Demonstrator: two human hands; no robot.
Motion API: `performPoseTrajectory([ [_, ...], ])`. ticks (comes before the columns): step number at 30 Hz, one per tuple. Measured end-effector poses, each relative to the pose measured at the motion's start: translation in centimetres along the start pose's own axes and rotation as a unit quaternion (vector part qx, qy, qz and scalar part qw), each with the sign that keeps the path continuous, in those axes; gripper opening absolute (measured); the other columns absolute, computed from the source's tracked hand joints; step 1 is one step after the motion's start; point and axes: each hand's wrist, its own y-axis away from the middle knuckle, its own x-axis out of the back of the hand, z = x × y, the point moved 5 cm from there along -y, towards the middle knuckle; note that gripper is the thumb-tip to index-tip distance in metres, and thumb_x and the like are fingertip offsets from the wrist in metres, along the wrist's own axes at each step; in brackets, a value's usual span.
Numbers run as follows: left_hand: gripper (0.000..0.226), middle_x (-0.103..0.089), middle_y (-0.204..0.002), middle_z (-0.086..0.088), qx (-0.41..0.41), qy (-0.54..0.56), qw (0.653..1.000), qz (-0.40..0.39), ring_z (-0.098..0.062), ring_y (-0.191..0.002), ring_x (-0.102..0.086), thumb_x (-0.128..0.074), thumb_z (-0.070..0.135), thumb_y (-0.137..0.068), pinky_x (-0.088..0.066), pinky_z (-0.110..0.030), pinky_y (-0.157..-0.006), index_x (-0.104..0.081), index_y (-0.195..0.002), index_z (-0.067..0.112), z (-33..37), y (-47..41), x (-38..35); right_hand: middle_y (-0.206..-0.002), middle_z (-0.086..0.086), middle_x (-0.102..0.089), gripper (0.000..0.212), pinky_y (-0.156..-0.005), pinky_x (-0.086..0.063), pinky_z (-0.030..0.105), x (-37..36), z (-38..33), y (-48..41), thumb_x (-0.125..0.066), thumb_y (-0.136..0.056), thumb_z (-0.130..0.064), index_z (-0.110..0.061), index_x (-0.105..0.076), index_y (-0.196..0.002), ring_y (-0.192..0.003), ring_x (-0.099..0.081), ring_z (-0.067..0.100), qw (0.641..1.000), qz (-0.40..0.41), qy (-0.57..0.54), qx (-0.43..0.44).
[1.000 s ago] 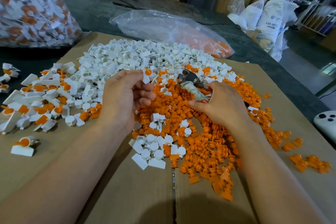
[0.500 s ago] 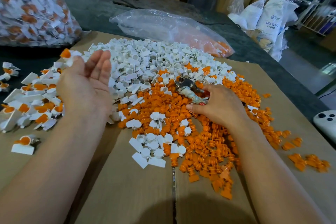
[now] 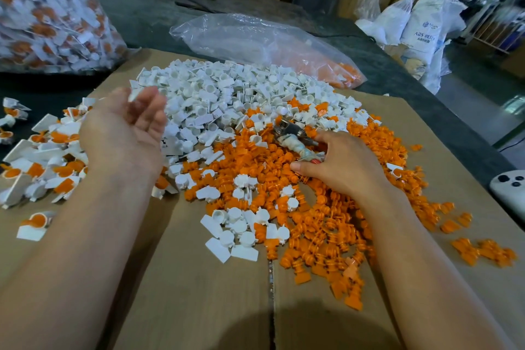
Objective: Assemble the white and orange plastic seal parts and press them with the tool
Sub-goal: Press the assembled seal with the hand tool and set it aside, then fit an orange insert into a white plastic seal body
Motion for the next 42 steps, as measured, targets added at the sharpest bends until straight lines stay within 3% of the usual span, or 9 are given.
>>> performPoseTrajectory([
  [3, 0.01, -0.071, -0.071, 0.001, -0.083, -0.28, 0.956, -0.011, -0.004, -0.054, -0.064, -0.058, 0.011, -0.089, -0.047, -0.016, -0.046, -0.061, -0.085, 0.019, -0.5, 1.4, -1.9, -0.139, 0.005, -0.044, 0.087, -0.097, -0.037, 0.038, 0.0, 0.0, 0.0, -0.06, -0.068, -0.067, -0.018, -0.04, -0.136, -0.126, -0.04, 0.024, 1.0, -0.003, -0.001, 0.001],
  [7, 0.013, -0.064, -0.093, 0.006, -0.217, -0.621, 0.746, -0.107, -0.012, -0.082, -0.059, -0.059, 0.011, -0.088, -0.044, -0.027, -0.073, -0.066, -0.094, 0.02, -2.1, 3.0, -4.3, -0.14, 0.005, -0.042, 0.088, -0.098, -0.036, 0.038, -0.1, 0.1, 0.0, -0.06, -0.068, -0.068, -0.018, -0.039, -0.137, -0.127, -0.039, 0.024, 1.0, -0.009, 0.003, 0.003],
  [10, 0.023, -0.058, -0.116, -0.003, -0.254, -0.709, 0.642, -0.146, -0.023, -0.103, -0.055, -0.056, 0.016, -0.091, -0.044, -0.036, -0.082, -0.064, -0.113, 0.019, -3.3, 3.0, -4.8, -0.14, 0.005, -0.042, 0.089, -0.098, -0.036, 0.038, -0.1, 0.1, 0.0, -0.059, -0.068, -0.069, -0.018, -0.039, -0.137, -0.127, -0.039, 0.024, 1.0, -0.011, 0.005, 0.003],
  [14, 0.034, -0.051, -0.132, 0.001, -0.257, -0.771, 0.558, -0.171, -0.024, -0.124, -0.042, -0.047, 0.014, -0.095, -0.042, -0.041, -0.09, -0.056, -0.126, 0.024, -4.2, 3.0, -5.1, -0.14, 0.006, -0.042, 0.089, -0.098, -0.036, 0.038, -0.2, 0.1, 0.0, -0.058, -0.067, -0.07, -0.017, -0.039, -0.137, -0.127, -0.039, 0.024, 1.0, -0.014, 0.011, 0.004],
  [17, 0.037, -0.052, -0.132, 0.001, -0.262, -0.786, 0.528, -0.185, -0.025, -0.125, -0.041, -0.044, 0.011, -0.095, -0.044, -0.042, -0.088, -0.056, -0.127, 0.025, -4.5, 3.2, -5.3, -0.139, 0.007, -0.043, 0.089, -0.098, -0.036, 0.038, -0.2, 0.1, -0.1, -0.058, -0.067, -0.07, -0.017, -0.039, -0.137, -0.126, -0.039, 0.025, 1.0, -0.012, 0.006, 0.008],
  [25, 0.027, -0.052, -0.108, -0.006, -0.279, -0.769, 0.55, -0.169, -0.027, -0.109, -0.049, -0.045, 0.015, -0.096, -0.039, -0.035, -0.072, -0.062, -0.117, 0.018, -4.4, 2.9, -5.2, -0.138, 0.005, -0.043, 0.088, -0.098, -0.035, 0.037, -0.2, 0.2, -0.1, -0.058, -0.067, -0.07, -0.017, -0.041, -0.135, -0.126, -0.039, 0.023, 1.0, -0.017, 0.0, 0.008],
  [33, 0.03, -0.048, -0.1, 0.001, -0.261, -0.565, 0.762, -0.18, -0.013, -0.085, -0.049, -0.05, 0.008, -0.095, -0.04, -0.018, -0.078, -0.061, -0.117, 0.025, -2.8, 3.7, -5.4, -0.136, 0.007, -0.044, 0.087, -0.095, -0.036, 0.036, -0.1, 0.1, 0.0, -0.059, -0.067, -0.069, -0.017, -0.041, -0.135, -0.124, -0.04, 0.024, 1.0, -0.013, -0.009, 0.011],
  [37, 0.028, -0.058, -0.08, 0.005, -0.205, -0.464, 0.836, -0.21, -0.006, -0.065, -0.057, -0.057, 0.007, -0.09, -0.048, -0.013, -0.057, -0.058, -0.086, 0.035, -2.6, 4.4, -5.6, -0.134, 0.005, -0.044, 0.08, -0.093, -0.035, 0.034, 0.4, 0.0, 0.1, -0.059, -0.069, -0.067, -0.019, -0.046, -0.132, -0.123, -0.04, 0.022, 1.0, -0.002, -0.016, 0.009],
  [42, 0.028, -0.056, -0.08, 0.002, -0.127, -0.379, 0.887, -0.23, -0.004, -0.064, -0.064, -0.06, -0.001, -0.086, -0.05, -0.014, -0.056, -0.059, -0.094, 0.026, -2.9, 4.9, -5.7, -0.102, -0.007, -0.058, 0.039, -0.075, -0.037, 0.02, 3.1, -1.9, 1.3, -0.064, -0.076, -0.048, -0.024, -0.065, -0.107, -0.09, -0.051, 0.005, 0.975, 0.117, -0.164, 0.092],
])
